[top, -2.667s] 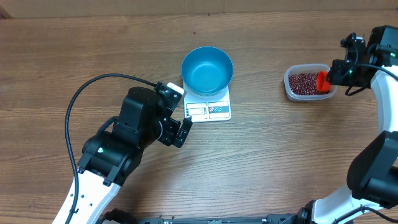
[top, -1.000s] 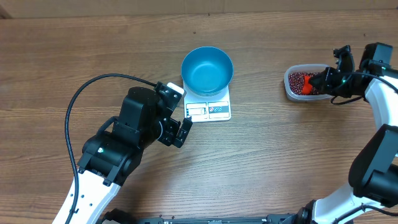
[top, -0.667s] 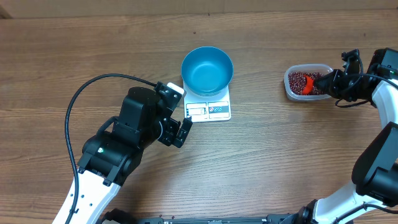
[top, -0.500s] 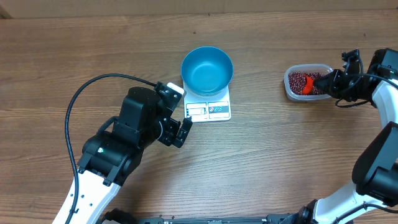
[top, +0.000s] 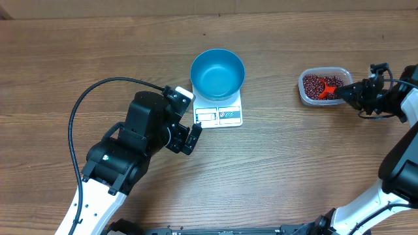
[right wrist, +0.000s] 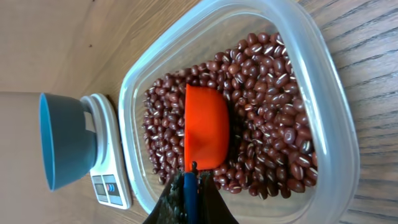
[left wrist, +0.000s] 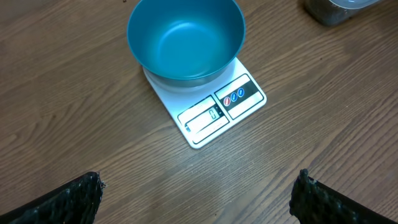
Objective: Scoop item into bowl and weigh 150g on scale
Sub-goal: 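Lift the filled scoop and carry it toward the blue bowl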
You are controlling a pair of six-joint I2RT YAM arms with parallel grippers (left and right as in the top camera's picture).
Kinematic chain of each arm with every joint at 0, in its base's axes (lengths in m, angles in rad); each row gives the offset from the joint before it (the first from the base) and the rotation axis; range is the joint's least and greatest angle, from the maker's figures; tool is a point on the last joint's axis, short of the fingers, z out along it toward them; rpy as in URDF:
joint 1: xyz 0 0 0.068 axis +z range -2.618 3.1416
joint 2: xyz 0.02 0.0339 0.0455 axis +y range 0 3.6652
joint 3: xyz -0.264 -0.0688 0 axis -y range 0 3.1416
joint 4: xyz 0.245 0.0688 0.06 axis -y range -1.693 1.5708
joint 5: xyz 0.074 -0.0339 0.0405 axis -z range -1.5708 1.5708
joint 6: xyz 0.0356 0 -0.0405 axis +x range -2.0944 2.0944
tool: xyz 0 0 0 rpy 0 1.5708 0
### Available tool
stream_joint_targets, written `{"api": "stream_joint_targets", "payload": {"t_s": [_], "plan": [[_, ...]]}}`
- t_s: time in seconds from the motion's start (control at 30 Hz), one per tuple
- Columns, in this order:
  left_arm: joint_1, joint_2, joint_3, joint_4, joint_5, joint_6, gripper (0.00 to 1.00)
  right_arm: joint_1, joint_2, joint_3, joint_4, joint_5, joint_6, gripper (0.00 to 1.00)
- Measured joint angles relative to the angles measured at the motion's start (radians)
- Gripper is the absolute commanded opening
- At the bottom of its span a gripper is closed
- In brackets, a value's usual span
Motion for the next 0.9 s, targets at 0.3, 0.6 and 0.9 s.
{"api": "stream_joint_targets", "payload": {"t_s": [0.3,0.6,0.9], "plan": [[0.000,0.000,0.000,0.000,0.000,0.000,1.00,-0.029,0.002,-0.011,-0.011,-0.080,0.000,0.04],[0.000,0.000,0.000,0.000,0.000,0.000,0.99,-0.069,0.009,-0.011,-0.032,-0.157,0.000,0.04],[0.000,0.000,0.000,0.000,0.000,0.000,1.00,-0.087,0.012,-0.011,-0.033,-0.224,0.000,0.04]]}}
